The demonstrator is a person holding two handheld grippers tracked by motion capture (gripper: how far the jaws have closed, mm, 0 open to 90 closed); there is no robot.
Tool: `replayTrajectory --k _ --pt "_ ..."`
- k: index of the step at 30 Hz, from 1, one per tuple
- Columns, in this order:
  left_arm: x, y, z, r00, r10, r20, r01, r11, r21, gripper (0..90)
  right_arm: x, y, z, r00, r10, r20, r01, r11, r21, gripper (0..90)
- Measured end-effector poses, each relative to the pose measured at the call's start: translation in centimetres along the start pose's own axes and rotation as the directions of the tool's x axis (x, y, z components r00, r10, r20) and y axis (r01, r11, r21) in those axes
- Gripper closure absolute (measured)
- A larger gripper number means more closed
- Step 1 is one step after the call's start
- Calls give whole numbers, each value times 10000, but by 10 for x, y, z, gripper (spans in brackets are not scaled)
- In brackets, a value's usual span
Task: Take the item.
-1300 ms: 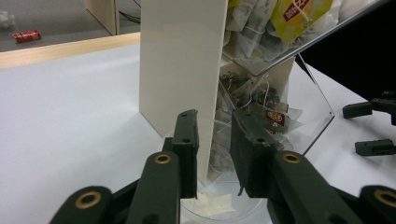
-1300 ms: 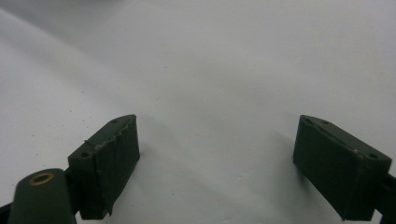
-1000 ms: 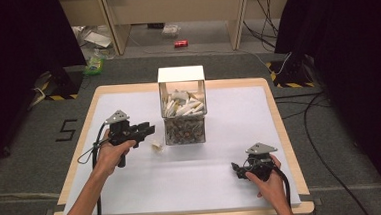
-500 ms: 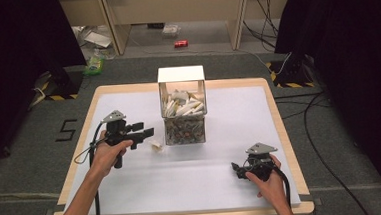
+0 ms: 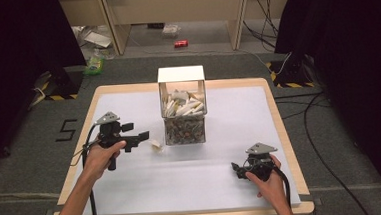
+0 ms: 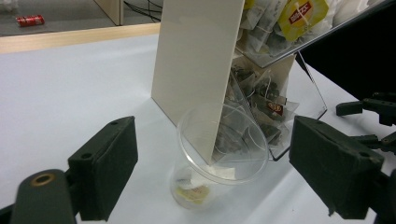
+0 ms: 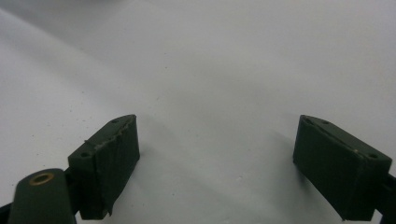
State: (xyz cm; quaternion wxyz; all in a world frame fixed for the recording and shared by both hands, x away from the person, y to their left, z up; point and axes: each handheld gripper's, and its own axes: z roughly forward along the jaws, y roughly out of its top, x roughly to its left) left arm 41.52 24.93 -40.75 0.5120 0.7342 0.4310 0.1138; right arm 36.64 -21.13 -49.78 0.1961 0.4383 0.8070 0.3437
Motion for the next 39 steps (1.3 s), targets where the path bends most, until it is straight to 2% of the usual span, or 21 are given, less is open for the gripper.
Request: replayTrajectory --k 9,22,28,39 --pt "-1 -4 -9 9999 94 -118 -97 9997 -236 151 0 0 0 10000 2 4 -2 10000 4 150" --pt "2 -21 -26 9991 55 -414 -70 9993 -371 151 0 0 0 10000 -7 11 7 10000 2 150" --pt "4 -34 -31 9987 -12 -515 -7 9993 -366 151 0 0 0 10000 -3 13 3 10000 3 150" --pt "1 -58 -34 9964 350 -772 -383 9984 -416 151 0 0 0 10000 5 7 -5 10000 4 150"
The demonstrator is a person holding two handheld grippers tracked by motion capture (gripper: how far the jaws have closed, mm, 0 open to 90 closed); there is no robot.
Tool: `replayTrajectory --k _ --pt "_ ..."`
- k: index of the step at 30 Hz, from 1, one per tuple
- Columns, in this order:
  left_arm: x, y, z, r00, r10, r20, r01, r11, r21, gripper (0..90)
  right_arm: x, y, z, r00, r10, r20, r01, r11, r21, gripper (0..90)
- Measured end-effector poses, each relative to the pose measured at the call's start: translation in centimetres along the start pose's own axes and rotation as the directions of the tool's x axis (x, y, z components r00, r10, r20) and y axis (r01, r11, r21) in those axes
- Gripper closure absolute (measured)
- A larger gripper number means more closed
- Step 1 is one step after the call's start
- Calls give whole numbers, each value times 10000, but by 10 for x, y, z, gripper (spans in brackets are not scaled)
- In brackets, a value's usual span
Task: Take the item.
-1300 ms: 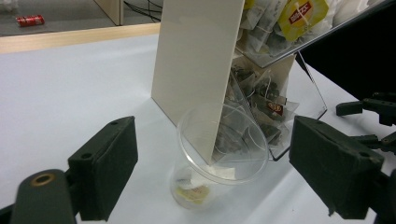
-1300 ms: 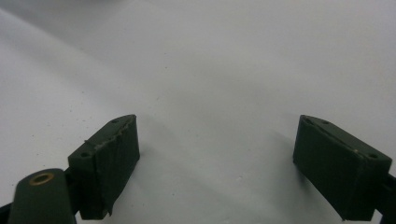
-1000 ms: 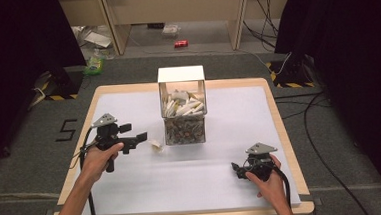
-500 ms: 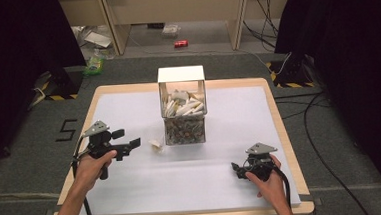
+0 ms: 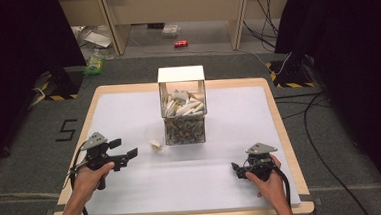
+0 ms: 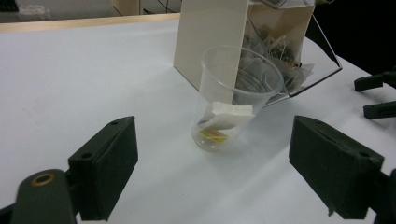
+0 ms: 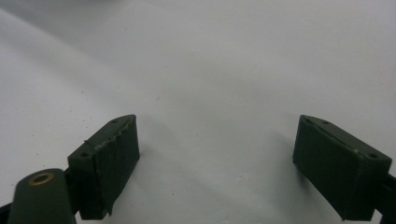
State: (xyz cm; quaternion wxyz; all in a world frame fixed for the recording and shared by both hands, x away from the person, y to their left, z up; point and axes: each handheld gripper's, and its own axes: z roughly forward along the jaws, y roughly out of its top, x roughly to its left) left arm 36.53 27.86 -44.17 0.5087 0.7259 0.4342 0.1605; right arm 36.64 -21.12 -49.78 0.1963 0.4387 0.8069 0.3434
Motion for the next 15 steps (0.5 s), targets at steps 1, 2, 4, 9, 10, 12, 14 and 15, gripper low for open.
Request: replayTrajectory --k 1,2,4,9,10,12,14,15 --pt "-1 -2 0 10000 41 -4 -41 10000 -16 151 0 0 0 10000 9 -3 -9 10000 3 150" --pt "-1 -5 0 10000 76 -35 -76 10000 -1 151 0 0 0 10000 -1 -1 1 10000 1 150" --pt "-2 -10 0 9998 161 -133 -161 9999 32 152 0 0 0 10000 -1 0 1 10000 -2 150" --pt "-3 -21 1 9998 193 -107 -193 9998 49 152 0 0 0 10000 9 0 -9 10000 2 150" --pt "-3 -22 1 9996 250 -92 -249 9997 54 152 0 0 0 10000 4 -2 -4 10000 0 150" --pt "-3 -26 1 9996 271 -28 -271 9996 -67 152 0 0 0 10000 -1 2 1 10000 -1 150" --pt "-4 -31 2 9995 315 40 -315 9995 -52 152 0 0 0 10000 3 -3 -3 10000 -1 150" --pt "-5 -34 3 9993 383 19 -383 9993 -1 152 0 0 0 10000 11 -1 -11 10000 2 150"
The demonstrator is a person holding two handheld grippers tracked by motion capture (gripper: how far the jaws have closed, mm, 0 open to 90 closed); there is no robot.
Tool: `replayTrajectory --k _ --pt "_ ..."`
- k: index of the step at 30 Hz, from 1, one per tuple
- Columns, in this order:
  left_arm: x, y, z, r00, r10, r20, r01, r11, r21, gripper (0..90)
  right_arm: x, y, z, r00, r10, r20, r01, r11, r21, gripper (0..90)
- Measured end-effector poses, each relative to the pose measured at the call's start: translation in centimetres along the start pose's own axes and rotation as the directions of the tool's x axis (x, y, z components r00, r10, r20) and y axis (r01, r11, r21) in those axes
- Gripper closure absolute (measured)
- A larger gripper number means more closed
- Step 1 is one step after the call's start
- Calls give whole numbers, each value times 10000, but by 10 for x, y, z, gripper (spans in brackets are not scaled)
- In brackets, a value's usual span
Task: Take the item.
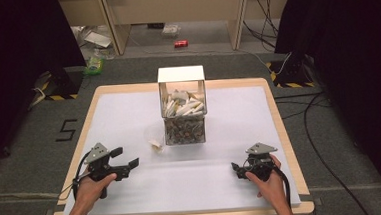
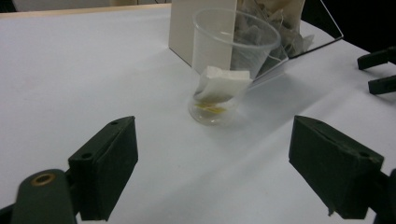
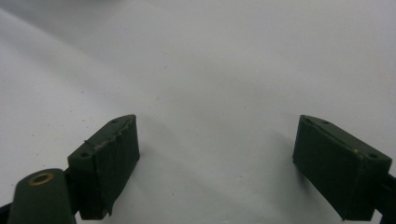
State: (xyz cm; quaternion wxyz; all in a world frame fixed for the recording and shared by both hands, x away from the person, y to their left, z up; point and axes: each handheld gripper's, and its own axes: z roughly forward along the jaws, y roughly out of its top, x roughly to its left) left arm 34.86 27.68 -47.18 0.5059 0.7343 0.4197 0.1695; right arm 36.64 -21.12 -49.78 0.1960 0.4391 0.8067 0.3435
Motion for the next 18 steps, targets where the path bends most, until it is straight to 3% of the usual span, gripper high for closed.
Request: replayTrajectory --k 7,18 --pt "-1 -15 2 9998 113 -165 -106 9991 403 152 0 0 0 10000 -18 3 18 10000 -4 150" --pt "-6 -27 -2 9962 750 -447 -698 9918 1071 152 0 0 0 10000 -32 7 32 10000 -17 151"
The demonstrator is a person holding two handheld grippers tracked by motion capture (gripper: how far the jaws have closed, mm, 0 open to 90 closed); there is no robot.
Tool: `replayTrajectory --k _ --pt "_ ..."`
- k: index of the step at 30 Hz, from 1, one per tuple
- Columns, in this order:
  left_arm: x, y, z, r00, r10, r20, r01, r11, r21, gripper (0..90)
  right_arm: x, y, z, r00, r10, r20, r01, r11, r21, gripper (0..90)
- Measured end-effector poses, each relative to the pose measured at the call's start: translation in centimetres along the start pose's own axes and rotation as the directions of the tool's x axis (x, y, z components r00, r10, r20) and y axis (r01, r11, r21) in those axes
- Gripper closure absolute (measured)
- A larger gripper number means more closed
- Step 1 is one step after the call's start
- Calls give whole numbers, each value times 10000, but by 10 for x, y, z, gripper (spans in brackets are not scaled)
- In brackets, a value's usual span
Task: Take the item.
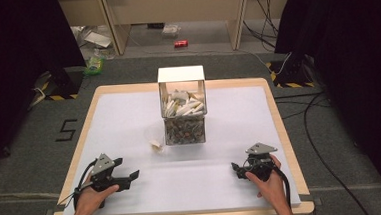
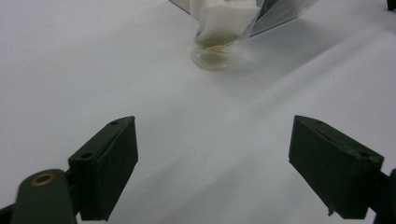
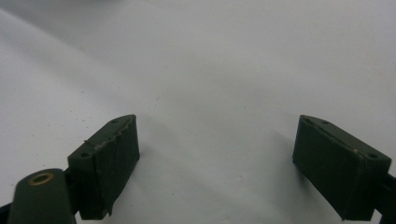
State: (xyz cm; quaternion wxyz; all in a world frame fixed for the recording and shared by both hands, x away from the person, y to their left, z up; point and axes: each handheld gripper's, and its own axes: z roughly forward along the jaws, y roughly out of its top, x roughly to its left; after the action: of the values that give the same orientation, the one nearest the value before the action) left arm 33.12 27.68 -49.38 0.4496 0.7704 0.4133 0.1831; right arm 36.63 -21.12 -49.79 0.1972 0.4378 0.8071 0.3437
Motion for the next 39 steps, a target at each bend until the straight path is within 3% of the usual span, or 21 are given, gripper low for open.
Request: replayTrajectory --k 20,27,33,35,39 --pt "-3 -15 -10 9984 388 -414 -366 9980 524 155 0 0 0 10000 7 1 -7 10000 11 151" --pt "-10 -19 -13 9955 813 -482 -770 9934 850 155 0 0 0 10000 0 -1 0 10000 15 151" --pt "-11 -23 -16 9947 927 -451 -872 9899 1117 155 0 0 0 10000 4 2 -4 10000 4 151" --pt "-11 -26 -15 9945 921 -505 -851 9882 1270 156 0 0 0 10000 -1 4 1 10000 3 151" --pt "-10 -29 -17 9973 593 -435 -541 9921 1132 156 0 0 0 10000 -26 25 26 10000 -1 152"
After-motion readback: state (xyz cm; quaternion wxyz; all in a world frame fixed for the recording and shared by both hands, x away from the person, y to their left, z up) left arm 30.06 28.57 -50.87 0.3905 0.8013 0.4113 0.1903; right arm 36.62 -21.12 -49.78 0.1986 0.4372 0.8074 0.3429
